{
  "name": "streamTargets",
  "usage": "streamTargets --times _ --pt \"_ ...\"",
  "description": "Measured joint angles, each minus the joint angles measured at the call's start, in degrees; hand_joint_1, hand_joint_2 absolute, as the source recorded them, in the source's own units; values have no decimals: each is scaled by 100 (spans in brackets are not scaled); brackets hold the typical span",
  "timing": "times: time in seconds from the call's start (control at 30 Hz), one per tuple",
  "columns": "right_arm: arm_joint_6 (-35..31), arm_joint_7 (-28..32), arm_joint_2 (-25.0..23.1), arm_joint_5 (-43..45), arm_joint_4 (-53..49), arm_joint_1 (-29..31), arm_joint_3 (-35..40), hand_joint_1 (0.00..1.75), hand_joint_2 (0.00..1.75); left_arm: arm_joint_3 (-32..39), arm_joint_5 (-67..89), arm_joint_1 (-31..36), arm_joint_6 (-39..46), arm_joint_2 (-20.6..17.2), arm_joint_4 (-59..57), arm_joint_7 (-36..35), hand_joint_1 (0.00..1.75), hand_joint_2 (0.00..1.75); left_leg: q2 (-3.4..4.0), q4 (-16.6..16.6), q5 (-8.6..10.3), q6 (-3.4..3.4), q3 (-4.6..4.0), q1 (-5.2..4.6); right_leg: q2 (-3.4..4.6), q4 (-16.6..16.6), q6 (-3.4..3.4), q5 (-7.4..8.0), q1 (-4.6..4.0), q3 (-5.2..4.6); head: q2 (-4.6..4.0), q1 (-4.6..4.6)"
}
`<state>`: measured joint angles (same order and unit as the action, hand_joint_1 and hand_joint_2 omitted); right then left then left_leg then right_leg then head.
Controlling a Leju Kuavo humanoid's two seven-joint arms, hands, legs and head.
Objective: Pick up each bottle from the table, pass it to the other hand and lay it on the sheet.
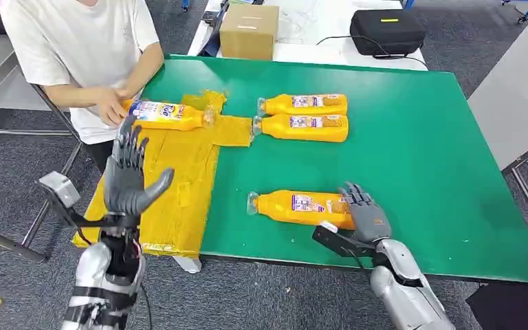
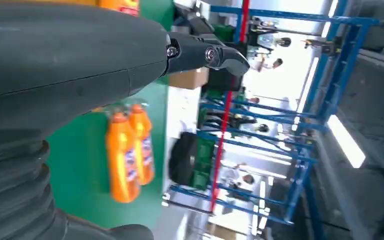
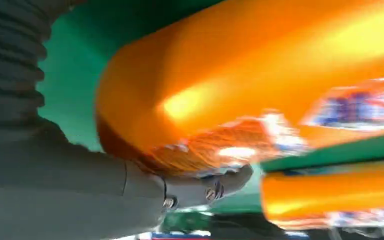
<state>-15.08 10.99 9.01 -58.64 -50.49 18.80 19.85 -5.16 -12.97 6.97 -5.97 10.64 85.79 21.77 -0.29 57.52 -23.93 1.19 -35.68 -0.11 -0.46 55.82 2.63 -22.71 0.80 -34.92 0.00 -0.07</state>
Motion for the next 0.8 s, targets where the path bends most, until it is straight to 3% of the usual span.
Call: streamTargets --times 0.33,0.57,0.8 --pt "268 -140 9 -83 277 210 -39 0 175 -160 239 -343 99 -17 252 129 0 175 2 -1 2 0 18 1 0 0 -1 2 0 17 0 2" --pt "122 357 -120 103 940 589 -39 0 175 -232 346 -232 125 -24 228 177 0 175 11 0 4 2 33 1 3 0 -2 7 0 28 0 2" --pt "13 490 -299 42 1409 861 -39 0 175 -306 346 -135 127 -26 123 217 0 175 11 -1 5 0 38 2 9 1 -3 7 -2 29 0 2"
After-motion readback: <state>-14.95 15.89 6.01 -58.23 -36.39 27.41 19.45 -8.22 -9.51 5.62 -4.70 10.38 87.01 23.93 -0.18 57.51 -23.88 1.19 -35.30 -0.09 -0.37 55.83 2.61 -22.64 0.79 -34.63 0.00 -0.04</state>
